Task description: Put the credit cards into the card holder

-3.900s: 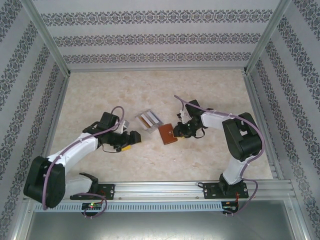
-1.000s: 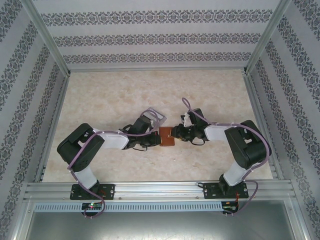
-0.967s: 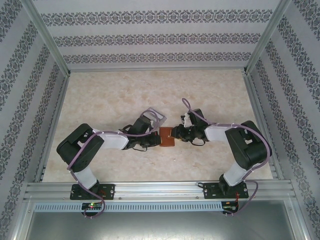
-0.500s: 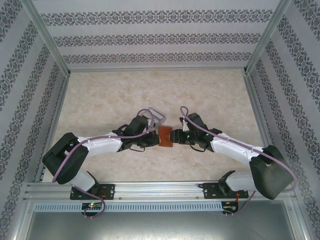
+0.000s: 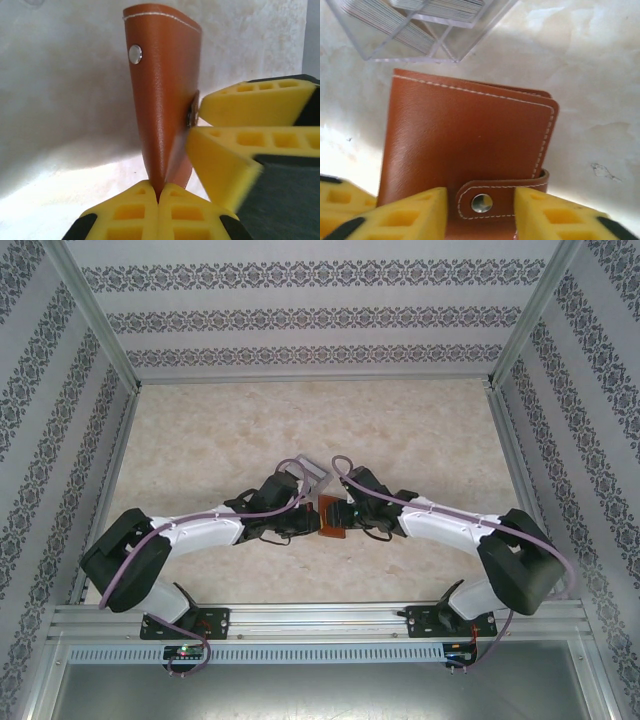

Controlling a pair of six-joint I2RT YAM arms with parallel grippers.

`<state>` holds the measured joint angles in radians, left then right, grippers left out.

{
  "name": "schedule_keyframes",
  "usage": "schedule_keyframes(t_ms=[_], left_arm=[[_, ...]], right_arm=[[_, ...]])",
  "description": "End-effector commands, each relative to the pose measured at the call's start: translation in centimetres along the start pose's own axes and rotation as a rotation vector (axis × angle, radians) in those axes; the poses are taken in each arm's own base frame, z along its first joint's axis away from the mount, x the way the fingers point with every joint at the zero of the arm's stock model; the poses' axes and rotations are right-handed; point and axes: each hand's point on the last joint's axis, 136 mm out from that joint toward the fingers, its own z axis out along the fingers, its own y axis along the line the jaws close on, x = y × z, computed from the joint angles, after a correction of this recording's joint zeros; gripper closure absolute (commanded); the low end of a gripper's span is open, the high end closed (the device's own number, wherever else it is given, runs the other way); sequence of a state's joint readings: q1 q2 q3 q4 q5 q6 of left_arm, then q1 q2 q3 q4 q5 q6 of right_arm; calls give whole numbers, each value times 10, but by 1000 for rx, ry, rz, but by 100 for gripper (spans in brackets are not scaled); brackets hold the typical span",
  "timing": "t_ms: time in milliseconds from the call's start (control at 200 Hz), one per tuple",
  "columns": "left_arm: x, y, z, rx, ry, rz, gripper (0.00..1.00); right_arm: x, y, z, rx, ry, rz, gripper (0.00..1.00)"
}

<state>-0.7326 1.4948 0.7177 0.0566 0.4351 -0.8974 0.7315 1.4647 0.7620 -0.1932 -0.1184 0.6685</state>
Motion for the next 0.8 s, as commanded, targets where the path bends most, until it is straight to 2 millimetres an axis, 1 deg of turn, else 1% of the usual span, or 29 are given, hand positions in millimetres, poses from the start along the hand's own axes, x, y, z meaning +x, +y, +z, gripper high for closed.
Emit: schedule_keyframes(t_ms=[0,120,265,350,445,565,660,669,709,739,759,794], left_arm=[[-3,-18,-9,30,-18,15,100],[-3,-15,-10,18,-22,10,100],[0,-8,-8,-11,-10,1,100],[4,3,-9,-55,-6,-20,100],[10,14,-7,-96,11,-40,100],[19,23,-2,-110,52,-68,100],[26,22,2,-81,82,-80,100],[27,22,3,-76,85,-80,99],[29,20,3,-59,94,-81,83],[31,20,3,-53,97,-83,64],[31,19,3,-49,97,-83,54],[32,19,2,-47,97,-81,43]], right_arm=[[0,-10,1,82,5,7,69],[1,-20,-4,144,-8,4,83],[3,-27,-12,162,-26,3,100],[7,-33,-16,157,-28,17,100],[13,-34,-19,111,-29,25,100],[23,-41,-24,100,-17,32,100],[32,-43,-26,62,-1,40,100],[33,-42,-26,54,3,43,100],[36,-37,-27,11,14,38,100],[37,-33,-28,-20,23,32,100],[38,-31,-29,-36,28,26,100],[38,-26,-32,-63,31,15,100]])
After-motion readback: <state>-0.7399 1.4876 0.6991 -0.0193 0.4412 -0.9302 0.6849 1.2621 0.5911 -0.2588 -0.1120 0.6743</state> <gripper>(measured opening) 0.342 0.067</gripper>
